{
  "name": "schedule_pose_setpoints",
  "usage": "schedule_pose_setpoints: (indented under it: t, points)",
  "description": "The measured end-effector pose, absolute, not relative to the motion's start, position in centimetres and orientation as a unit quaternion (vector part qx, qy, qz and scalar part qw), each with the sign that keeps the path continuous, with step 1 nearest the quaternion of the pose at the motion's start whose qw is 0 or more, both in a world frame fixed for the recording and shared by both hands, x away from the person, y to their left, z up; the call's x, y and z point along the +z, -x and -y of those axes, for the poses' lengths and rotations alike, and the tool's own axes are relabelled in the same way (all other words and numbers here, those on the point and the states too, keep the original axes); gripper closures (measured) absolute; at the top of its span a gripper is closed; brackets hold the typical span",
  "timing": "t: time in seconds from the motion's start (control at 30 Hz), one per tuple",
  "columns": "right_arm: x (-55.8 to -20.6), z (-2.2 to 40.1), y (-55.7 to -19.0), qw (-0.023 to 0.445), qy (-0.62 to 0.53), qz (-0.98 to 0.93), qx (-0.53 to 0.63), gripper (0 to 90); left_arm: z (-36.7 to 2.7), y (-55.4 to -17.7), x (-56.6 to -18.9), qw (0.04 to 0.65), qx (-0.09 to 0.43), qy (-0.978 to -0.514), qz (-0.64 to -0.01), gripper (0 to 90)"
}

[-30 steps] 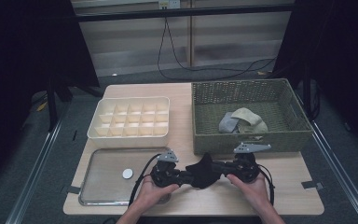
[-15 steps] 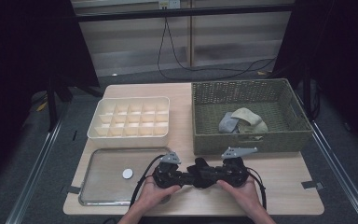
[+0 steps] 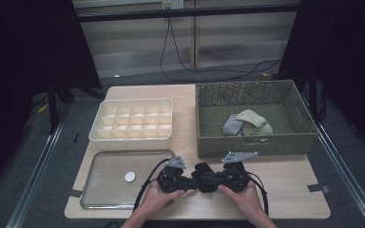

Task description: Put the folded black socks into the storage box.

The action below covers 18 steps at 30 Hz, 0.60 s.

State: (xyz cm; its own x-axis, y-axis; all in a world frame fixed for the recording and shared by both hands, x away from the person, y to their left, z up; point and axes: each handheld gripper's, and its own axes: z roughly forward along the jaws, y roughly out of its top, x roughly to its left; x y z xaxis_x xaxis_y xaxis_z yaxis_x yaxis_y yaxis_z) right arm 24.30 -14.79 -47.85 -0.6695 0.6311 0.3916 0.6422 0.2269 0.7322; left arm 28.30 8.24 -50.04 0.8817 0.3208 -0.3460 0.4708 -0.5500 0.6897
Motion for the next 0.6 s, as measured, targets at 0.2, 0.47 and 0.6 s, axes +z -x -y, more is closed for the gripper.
schedule_pose_setpoints:
  t: [0.2, 0.47, 0.6]
  points:
    - [-48.6, 14.5, -23.9, 0.011, 0.408, 0.791, -0.456, 80.5, -8.7, -28.1, -50.0, 0.410, -0.084, -0.878, -0.232, 80.6]
    - [-48.9, 14.6, -23.7, 0.009, 0.406, 0.796, -0.449, 80.6, -9.9, -29.0, -48.4, 0.445, -0.075, -0.857, -0.251, 71.5]
    - [-49.0, 14.6, -23.4, 0.006, 0.402, 0.799, -0.447, 80.6, -9.8, -29.3, -47.6, 0.462, -0.078, -0.847, -0.250, 64.7]
